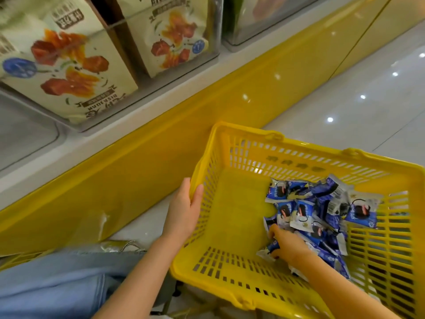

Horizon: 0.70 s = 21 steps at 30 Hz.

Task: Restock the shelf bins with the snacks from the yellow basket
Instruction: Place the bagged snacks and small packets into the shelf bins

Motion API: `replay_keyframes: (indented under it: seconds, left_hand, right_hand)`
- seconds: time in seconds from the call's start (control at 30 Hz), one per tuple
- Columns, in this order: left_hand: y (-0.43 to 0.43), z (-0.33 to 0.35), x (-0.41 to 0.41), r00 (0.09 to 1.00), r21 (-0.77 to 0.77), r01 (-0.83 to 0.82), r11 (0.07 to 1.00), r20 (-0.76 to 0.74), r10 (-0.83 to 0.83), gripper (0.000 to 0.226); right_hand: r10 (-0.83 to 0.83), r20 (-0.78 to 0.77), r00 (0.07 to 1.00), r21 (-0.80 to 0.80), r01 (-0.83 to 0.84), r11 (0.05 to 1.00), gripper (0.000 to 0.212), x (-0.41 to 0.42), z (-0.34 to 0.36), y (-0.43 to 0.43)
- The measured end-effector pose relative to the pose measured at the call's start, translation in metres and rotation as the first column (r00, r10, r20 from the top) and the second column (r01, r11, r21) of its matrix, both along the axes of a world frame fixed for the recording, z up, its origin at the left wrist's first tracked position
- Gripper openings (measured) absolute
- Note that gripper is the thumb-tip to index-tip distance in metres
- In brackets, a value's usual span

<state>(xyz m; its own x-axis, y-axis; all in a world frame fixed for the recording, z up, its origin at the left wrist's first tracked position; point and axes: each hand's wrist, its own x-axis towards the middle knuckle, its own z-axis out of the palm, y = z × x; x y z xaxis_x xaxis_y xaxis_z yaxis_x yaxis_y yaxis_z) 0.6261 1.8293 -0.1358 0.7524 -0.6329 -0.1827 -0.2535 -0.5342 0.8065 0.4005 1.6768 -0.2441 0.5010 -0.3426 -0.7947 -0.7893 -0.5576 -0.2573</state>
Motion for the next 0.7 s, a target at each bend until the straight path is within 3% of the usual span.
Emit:
replay_keyframes:
  seconds: [0.1, 0.2, 0.23, 0.27, 0.37, 0.43, 0.53, 0.63, 0.7]
  left_hand:
    - [0.001, 0.006, -0.002, 0.999, 0.032, -0.008, 0.999, 0.036, 0.007, 0.016]
    - [0.003, 0.016, -0.011, 0.926, 0.046, 0.006, 0.999, 0.376, -0.023, 0.026]
    - [0.003, 0.019, -0.016, 0.902, 0.018, 0.058, 0.998, 0.428, -0.060, 0.027]
    - [0.001, 0.022, -0.024, 0.908, -0.008, 0.132, 0.991, 0.402, -0.117, 0.029]
    - [-0.006, 0.026, -0.053, 0.944, -0.029, 0.322, 0.946, 0.084, -0.319, 0.047]
    - [-0.011, 0.024, -0.071, 0.913, 0.035, 0.405, 0.913, 0.024, -0.406, 0.056]
    - [-0.016, 0.028, -0.089, 0.897, -0.009, 0.438, 0.899, -0.057, -0.438, 0.034]
    - [-0.016, 0.030, -0.098, 0.895, -0.081, 0.418, 0.905, -0.137, -0.425, 0.018]
    - [-0.013, 0.029, -0.098, 0.905, -0.096, 0.382, 0.919, -0.165, -0.393, 0.015]
  right_hand:
    - [-0.097, 0.094, 0.991, 0.061, 0.092, 0.994, 0.040, 0.010, 0.019, -0.002]
    - [-0.122, 0.245, 0.962, 0.054, 0.113, 0.992, 0.045, 0.029, 0.053, -0.008]
    - [-0.143, 0.309, 0.940, 0.060, 0.131, 0.990, 0.042, 0.034, 0.068, -0.011]
    - [-0.156, 0.367, 0.917, 0.069, 0.140, 0.988, 0.039, 0.037, 0.083, -0.013]
    - [-0.124, 0.557, 0.821, 0.080, 0.096, 0.992, 0.019, 0.039, 0.132, -0.013]
    - [-0.125, 0.643, 0.756, 0.102, 0.077, 0.992, 0.026, 0.035, 0.159, -0.008]
    - [-0.225, 0.692, 0.686, 0.184, 0.134, 0.974, 0.017, 0.028, 0.180, -0.003]
    - [-0.448, 0.689, 0.570, 0.333, 0.299, 0.894, 0.009, 0.014, 0.178, -0.009]
    - [-0.483, 0.658, 0.578, 0.298, 0.389, 0.872, 0.010, -0.003, 0.162, -0.018]
